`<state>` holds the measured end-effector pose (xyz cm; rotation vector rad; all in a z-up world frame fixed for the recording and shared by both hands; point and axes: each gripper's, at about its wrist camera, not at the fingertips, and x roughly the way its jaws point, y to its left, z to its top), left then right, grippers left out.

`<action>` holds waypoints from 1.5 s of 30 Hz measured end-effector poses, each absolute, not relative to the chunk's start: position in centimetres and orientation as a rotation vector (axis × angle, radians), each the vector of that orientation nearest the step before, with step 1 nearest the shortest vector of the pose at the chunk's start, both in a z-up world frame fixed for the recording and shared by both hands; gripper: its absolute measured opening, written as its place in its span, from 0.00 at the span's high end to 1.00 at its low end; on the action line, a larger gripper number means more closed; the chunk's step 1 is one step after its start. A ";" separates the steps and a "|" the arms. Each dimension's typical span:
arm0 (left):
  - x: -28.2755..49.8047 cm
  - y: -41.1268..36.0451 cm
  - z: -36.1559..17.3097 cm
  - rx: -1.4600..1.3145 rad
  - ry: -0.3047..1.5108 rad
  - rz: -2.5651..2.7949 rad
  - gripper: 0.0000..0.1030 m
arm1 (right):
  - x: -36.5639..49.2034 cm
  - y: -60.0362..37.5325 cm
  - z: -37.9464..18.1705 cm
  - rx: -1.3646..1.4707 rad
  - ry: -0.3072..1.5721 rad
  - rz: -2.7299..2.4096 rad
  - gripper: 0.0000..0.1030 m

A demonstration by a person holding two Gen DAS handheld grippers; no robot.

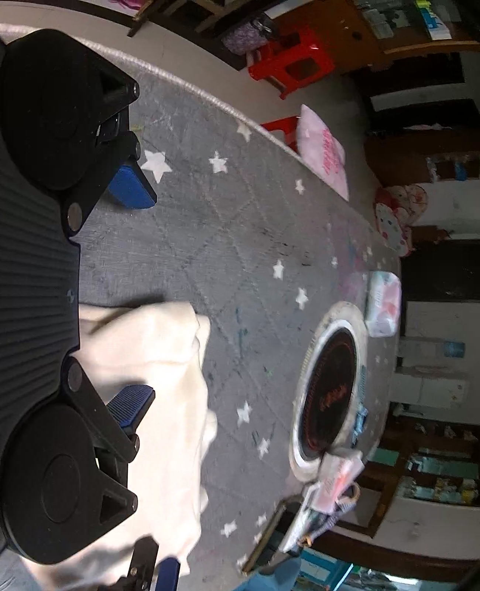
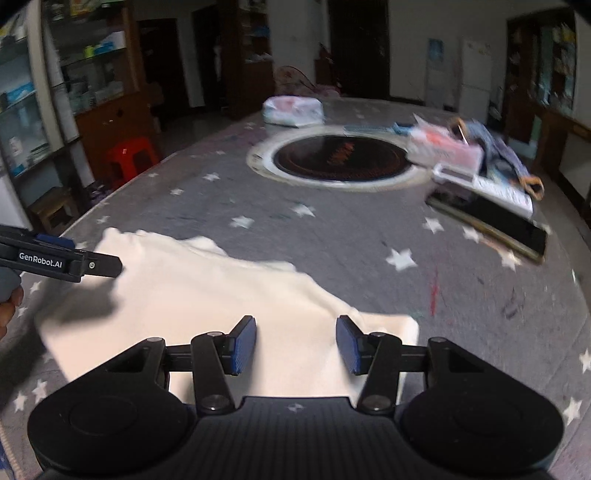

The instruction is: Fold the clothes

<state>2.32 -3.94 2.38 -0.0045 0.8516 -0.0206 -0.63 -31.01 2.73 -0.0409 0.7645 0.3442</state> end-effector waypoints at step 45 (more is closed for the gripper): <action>-3.0 1.2 4.0 -0.131 0.852 0.026 0.00 | -10.1 -18.6 4.3 -0.411 0.641 0.643 0.24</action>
